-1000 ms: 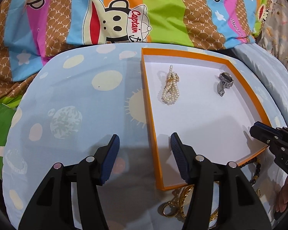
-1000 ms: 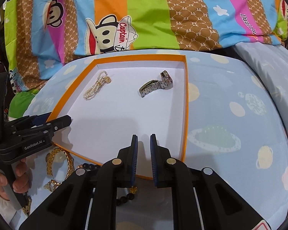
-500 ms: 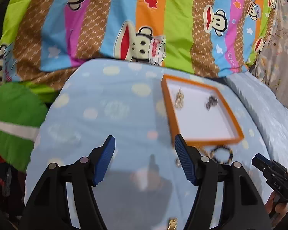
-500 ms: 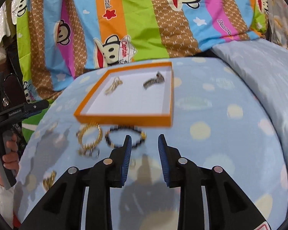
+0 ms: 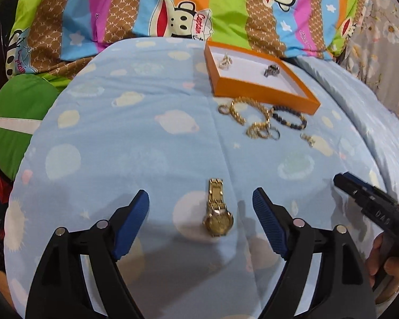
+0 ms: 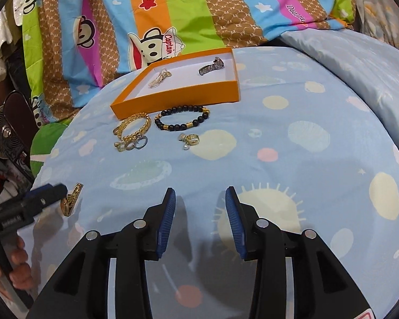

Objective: Organize jewelry
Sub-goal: 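Grasp the gold watch with the left tool while the right tool grasps the black bead bracelet, then carry the gold watch and bead bracelet into the box and release both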

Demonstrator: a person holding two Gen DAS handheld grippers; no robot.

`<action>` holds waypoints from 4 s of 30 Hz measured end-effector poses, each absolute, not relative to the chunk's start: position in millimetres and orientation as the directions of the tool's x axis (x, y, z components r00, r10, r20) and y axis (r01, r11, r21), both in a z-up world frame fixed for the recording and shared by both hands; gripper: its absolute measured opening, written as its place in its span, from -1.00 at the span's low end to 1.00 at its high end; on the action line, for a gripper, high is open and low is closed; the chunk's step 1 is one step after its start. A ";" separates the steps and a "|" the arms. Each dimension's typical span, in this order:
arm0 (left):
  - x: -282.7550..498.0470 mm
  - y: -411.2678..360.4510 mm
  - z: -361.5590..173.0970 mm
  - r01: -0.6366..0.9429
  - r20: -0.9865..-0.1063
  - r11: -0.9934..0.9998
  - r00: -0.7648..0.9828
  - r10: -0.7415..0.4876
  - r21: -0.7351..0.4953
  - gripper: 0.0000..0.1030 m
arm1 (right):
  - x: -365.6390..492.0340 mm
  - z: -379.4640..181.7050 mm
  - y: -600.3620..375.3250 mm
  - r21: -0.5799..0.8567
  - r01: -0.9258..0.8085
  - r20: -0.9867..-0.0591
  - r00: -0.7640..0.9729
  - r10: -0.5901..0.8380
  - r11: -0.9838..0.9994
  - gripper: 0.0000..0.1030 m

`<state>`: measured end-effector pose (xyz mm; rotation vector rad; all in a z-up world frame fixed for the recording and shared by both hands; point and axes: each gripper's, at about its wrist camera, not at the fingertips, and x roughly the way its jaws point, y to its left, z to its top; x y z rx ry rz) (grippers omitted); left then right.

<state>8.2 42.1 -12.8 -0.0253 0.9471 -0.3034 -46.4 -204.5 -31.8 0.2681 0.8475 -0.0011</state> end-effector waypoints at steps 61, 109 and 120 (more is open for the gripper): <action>134.4 0.7 82.1 0.313 -0.648 0.937 0.684 -0.334 -0.153 -0.86 | 108.3 71.7 -218.3 0.136 0.062 -0.620 0.784 0.036 0.989 -0.86; 212.1 -73.4 31.4 0.377 -0.727 0.910 0.575 -0.376 -0.172 -0.61 | 202.9 -3.6 -240.3 0.307 0.074 -0.723 0.666 0.182 0.949 -0.85; 210.3 -61.2 17.0 0.296 -0.727 0.949 0.626 -0.282 -0.114 0.01 | 173.7 -0.5 -271.4 0.270 0.154 -0.689 0.721 0.079 0.950 -0.78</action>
